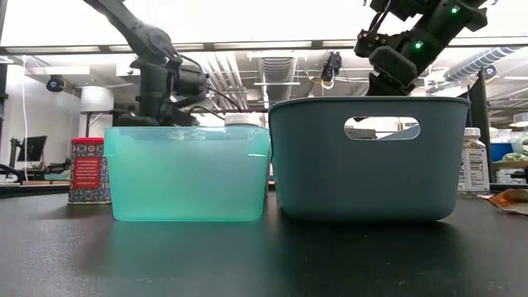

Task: Sort spices by type
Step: Put the left orange seasoning pack into the white bin

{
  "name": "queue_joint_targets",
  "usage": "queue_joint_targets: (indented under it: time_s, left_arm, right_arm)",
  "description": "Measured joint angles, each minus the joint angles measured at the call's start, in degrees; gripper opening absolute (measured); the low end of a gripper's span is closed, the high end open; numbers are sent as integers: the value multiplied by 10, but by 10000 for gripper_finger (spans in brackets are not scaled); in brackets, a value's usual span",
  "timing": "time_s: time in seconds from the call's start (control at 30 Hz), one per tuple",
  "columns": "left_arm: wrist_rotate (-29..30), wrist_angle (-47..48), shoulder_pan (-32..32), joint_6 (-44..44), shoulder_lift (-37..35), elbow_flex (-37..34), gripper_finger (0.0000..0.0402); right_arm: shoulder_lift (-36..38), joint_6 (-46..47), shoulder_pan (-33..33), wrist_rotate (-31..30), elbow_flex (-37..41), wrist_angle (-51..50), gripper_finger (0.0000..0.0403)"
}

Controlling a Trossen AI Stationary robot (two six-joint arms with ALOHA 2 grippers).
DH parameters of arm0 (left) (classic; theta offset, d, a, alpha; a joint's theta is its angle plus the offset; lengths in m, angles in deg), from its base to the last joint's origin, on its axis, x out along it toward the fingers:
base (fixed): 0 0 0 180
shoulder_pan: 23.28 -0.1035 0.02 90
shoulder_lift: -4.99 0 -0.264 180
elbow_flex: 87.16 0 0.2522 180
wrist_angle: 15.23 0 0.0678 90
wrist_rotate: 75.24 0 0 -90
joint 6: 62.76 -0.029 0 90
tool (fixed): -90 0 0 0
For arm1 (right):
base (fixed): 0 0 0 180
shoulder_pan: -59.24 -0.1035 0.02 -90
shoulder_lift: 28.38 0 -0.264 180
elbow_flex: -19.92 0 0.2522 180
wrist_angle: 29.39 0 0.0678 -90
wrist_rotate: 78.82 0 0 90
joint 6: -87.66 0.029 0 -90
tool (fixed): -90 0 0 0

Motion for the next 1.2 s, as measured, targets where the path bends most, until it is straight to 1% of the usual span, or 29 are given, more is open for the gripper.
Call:
queue_joint_targets:
  time_s: [0.4,0.7,0.9,1.03,1.2]
  left_arm:
    - [0,-20,-24,-14,28,-5,244]
    - [0,-54,-28,-14,34,-46,244]
    - [41,-87,-28,-14,34,-68,244]
    - [42,-95,-28,-14,34,-72,243]
    - [42,-102,-30,-14,34,-73,222]
  right_arm:
    - [0,-1,0,0,0,1,13]
    - [0,-2,0,0,0,1,13]
    - [0,-2,0,0,0,1,13]
    - [0,-3,0,0,0,1,13]
    - [0,-8,0,0,0,1,13]
